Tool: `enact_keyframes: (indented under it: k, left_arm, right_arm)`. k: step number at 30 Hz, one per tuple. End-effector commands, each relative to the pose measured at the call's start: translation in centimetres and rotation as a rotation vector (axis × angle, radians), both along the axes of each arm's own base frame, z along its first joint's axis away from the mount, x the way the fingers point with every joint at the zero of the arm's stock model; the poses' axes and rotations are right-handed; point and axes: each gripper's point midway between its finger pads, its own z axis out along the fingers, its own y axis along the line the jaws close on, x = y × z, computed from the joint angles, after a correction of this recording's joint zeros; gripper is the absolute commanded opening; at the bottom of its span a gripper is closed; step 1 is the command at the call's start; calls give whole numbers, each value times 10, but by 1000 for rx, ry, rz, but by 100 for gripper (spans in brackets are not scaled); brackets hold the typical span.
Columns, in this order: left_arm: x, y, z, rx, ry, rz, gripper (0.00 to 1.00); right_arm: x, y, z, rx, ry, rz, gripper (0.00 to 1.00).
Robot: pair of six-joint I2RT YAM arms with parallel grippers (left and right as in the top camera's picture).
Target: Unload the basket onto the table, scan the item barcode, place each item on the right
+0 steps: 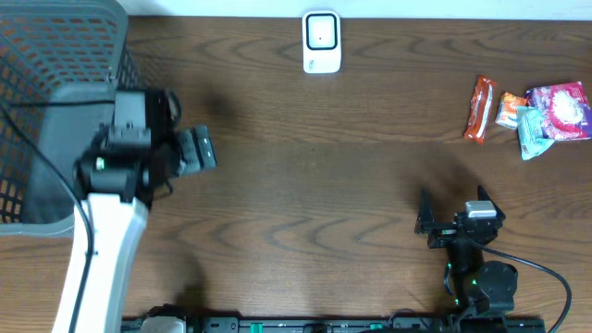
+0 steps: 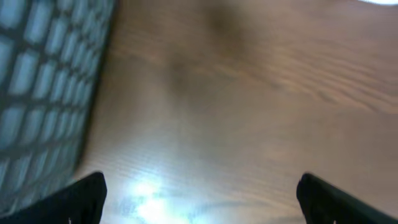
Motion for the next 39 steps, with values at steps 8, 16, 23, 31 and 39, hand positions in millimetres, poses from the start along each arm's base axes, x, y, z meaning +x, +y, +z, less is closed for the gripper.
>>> enact_keyframes:
  k: [8,16,23,31,39]
  left_arm:
    - [-55,-22,-5,28,-308,-288,98]
    - [-91,-16,-30,55,-391,-274,98]
    - [-99,-14,-57,57,-401,-270,98]
    - [-97,-6,-66,80,-527,-224,98]
    - [-84,-3,-54,99,-696,-205,98]
  right_arm:
    - [0,0,-1,-5,-2,0,99]
    - [0,0,-1,-5,-2,0,99]
    - [0,0,-1,-5,-2,0,99]
    - [0,0,-1,-5,-2,0,99]
    - [0,0,-1,-5,-2,0,99]
